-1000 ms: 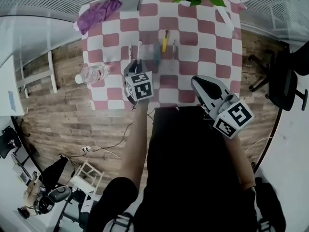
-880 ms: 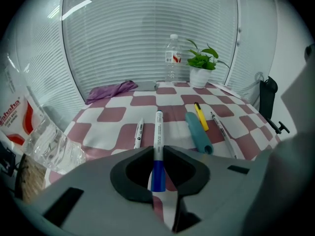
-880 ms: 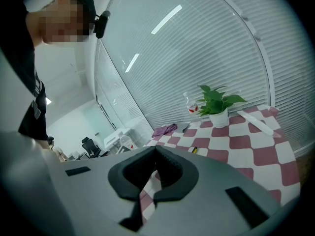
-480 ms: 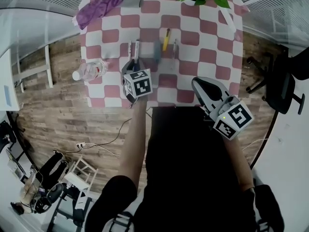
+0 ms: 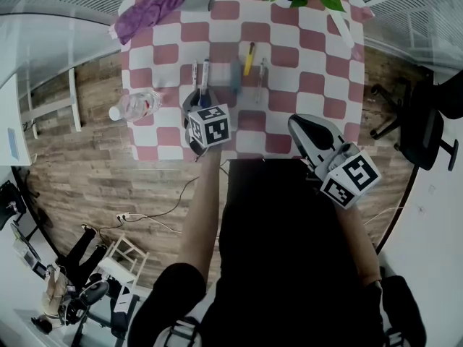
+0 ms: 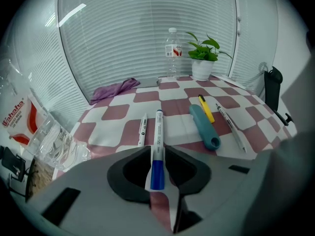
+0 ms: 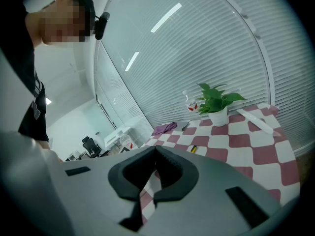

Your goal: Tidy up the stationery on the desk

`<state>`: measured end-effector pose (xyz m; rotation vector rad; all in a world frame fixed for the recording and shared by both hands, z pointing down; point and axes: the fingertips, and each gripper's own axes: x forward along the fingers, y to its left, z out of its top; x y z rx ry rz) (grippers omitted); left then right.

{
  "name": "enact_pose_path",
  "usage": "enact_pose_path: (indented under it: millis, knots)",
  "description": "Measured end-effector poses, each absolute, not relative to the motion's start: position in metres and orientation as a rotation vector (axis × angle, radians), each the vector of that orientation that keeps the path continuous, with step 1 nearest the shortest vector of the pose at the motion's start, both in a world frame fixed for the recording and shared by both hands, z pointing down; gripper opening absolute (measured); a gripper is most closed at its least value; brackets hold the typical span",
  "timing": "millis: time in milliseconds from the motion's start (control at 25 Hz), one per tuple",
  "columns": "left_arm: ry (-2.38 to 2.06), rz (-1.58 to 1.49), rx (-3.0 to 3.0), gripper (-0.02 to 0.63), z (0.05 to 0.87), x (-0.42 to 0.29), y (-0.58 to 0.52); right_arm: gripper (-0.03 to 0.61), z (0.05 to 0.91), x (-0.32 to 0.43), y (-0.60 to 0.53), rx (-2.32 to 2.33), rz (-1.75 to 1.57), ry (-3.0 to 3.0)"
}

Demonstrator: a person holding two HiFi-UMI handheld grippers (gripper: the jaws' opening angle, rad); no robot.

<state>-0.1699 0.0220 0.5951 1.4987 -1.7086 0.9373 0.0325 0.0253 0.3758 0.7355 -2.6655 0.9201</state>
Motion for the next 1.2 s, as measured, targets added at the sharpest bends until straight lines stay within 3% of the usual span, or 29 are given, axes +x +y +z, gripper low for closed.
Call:
enact_pose_path:
  millis: [560, 1200]
  knots:
    - [-1.7, 0.883, 1.625, 0.14, 0.559, -0.136, 0.008, 0.021, 0.37, 0.037, 0.024, 0.753, 0.924, -2.702]
    - [-1.592, 0.889, 1.643, 0.17, 0.592, -0.077, -0.004, 0.021, 0.382, 0.082, 0.021, 0.824, 0.949, -2.651]
